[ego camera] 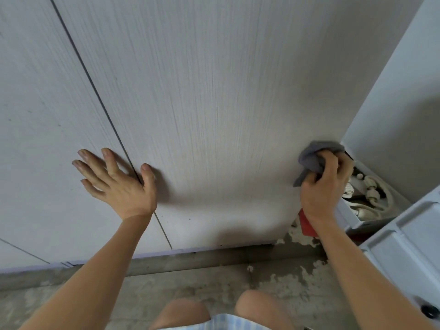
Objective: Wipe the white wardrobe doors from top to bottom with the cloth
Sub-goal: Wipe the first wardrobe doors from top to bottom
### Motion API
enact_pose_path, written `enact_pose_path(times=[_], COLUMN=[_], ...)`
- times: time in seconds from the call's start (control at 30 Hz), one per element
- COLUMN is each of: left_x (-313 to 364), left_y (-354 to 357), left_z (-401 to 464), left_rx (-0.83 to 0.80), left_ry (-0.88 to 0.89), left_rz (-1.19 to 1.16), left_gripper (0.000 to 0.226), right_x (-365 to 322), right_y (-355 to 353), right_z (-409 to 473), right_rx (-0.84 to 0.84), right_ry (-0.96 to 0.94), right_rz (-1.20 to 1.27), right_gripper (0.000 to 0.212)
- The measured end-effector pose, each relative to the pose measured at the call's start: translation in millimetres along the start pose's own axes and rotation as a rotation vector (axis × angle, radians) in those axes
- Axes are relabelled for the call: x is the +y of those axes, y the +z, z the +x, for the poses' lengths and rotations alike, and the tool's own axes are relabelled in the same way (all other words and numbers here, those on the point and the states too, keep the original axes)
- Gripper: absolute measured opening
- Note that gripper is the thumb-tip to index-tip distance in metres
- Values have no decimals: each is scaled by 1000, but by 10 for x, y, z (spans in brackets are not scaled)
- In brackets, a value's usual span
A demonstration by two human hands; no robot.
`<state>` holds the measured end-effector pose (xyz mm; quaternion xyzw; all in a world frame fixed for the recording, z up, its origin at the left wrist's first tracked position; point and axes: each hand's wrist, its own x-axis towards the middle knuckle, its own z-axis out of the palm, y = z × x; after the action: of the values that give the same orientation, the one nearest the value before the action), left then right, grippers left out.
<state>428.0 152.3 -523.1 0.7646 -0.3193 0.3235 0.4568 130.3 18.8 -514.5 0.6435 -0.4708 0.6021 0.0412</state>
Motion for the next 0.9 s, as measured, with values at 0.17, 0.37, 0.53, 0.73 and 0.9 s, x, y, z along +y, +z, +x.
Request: enact_pose_path(times=[0.17, 0.37, 0.53, 0.73, 0.9], left_x=[24, 26, -14, -174, -164], left_y=[-35, -30, -55, -99, -60], left_z=[-15, -34, -48, -68, -70], left_rx=[-15, -5, -52, -86, -69], left_ry=[-4, 3, 40, 116, 111], left_rz=[13, 18, 42, 113, 95], left_gripper=[66, 70, 76, 73, 72], right_x=[-144, 59, 256, -26, -782], right_y=[25, 64, 131, 239, 390], right_z=[286, -477, -905, -930, -1294], right_rx=[134, -129, -402, -380, -567], right_ry=[-66, 229, 569, 658, 370], right_rz=[-15, -99, -239, -133, 5], right_gripper=[31, 30, 27, 26, 26])
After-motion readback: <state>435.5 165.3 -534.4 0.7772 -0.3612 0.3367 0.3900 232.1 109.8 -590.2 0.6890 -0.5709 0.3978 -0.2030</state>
